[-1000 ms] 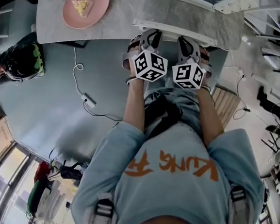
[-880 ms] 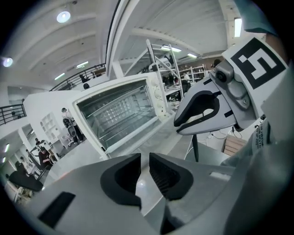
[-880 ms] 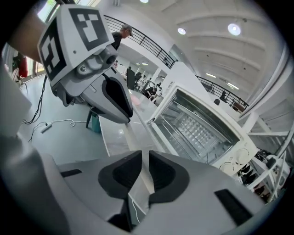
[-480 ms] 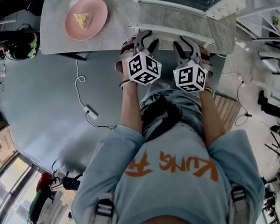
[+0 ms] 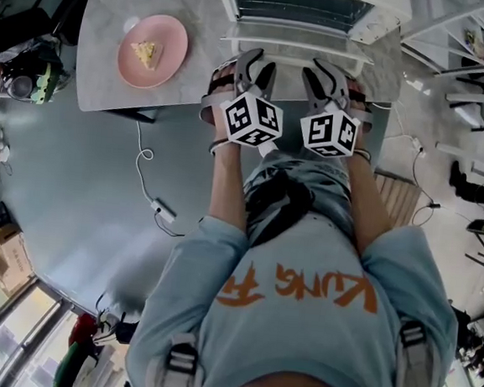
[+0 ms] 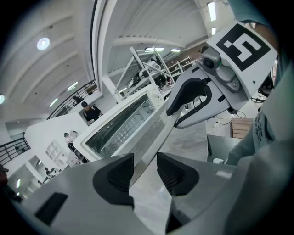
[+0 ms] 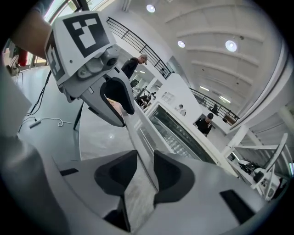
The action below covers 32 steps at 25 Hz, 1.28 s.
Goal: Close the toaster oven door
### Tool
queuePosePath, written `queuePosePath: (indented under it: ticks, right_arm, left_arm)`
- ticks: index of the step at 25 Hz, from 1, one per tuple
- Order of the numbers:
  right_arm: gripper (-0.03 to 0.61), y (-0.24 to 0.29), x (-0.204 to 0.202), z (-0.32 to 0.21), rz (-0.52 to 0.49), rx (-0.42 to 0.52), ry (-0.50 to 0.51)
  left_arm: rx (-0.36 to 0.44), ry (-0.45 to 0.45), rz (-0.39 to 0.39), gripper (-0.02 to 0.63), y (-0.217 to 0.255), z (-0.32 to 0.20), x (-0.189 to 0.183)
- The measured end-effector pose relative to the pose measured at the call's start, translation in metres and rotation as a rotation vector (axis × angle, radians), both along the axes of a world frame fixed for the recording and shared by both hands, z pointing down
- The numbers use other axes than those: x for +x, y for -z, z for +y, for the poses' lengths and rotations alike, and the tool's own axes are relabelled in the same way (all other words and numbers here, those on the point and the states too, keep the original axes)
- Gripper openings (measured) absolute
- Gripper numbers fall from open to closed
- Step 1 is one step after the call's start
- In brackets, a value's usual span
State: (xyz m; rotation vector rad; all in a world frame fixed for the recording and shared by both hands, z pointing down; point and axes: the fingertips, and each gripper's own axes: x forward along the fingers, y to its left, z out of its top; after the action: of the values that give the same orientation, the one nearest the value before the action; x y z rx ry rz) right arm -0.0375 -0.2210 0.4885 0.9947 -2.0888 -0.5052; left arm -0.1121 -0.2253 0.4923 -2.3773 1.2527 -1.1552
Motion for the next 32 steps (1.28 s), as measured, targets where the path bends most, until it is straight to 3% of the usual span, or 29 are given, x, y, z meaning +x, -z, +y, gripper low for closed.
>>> queuePosePath:
  ticks: [12, 32]
  right_arm:
    - [0.104, 0.039, 0.009, -0.049, 0.082, 0.122, 0.01]
    - [0.094, 0.063, 0.003, -0.112, 0.11, 0.172, 0.05]
  left_arm:
    - [0.102, -0.01, -0.009, 0.15, 0.039, -0.051, 0.008]
    - [0.106, -0.012, 0.077, 0.163, 0.066, -0.116, 0.006]
